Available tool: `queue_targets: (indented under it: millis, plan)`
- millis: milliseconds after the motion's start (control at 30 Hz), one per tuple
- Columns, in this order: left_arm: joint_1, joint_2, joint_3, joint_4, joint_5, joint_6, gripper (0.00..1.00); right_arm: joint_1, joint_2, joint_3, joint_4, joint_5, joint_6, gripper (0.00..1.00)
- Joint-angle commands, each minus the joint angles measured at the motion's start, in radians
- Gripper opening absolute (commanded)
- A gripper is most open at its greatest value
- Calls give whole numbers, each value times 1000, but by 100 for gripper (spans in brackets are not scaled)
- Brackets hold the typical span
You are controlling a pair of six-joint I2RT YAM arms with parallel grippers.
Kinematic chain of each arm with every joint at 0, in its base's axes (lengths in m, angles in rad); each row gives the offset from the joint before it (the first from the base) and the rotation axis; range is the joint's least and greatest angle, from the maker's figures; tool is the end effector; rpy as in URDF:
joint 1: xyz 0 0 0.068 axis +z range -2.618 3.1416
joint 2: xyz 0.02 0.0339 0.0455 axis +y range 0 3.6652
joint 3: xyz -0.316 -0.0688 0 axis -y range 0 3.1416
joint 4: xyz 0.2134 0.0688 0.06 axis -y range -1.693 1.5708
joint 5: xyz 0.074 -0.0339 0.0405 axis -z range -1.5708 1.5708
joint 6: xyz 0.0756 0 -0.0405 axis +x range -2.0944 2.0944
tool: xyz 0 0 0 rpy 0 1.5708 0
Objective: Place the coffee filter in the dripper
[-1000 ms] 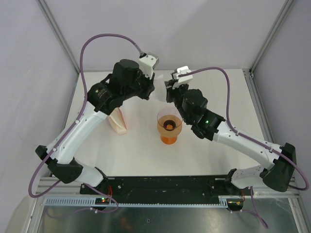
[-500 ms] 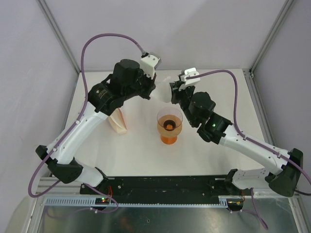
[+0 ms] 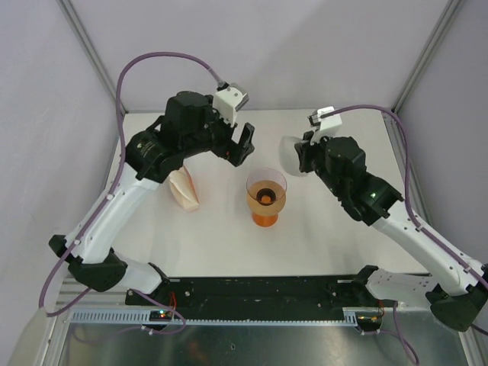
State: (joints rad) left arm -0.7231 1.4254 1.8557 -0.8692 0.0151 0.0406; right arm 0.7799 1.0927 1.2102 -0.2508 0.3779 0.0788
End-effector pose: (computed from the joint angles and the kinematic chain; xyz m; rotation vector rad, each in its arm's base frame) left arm 0.2081 -0.1852 0.5061 0.7687 1.8880 -0.4479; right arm 0.1778 0.1366 0.4595 -0.3132 1.6758 0.3200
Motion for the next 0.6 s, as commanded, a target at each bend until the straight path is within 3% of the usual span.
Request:
queue_targets:
  millis: [0, 200, 567]
  plan:
    - [13, -69, 44, -42, 69, 48, 96, -39, -20, 76, -295, -221, 87, 0]
    - [35, -86, -5, -46, 74, 32, 97, -35, 16, 141, -389, -411, 156, 0]
    - [43, -70, -93, -42, 78, -27, 95, 63, 295, 364, -626, -286, 152, 0]
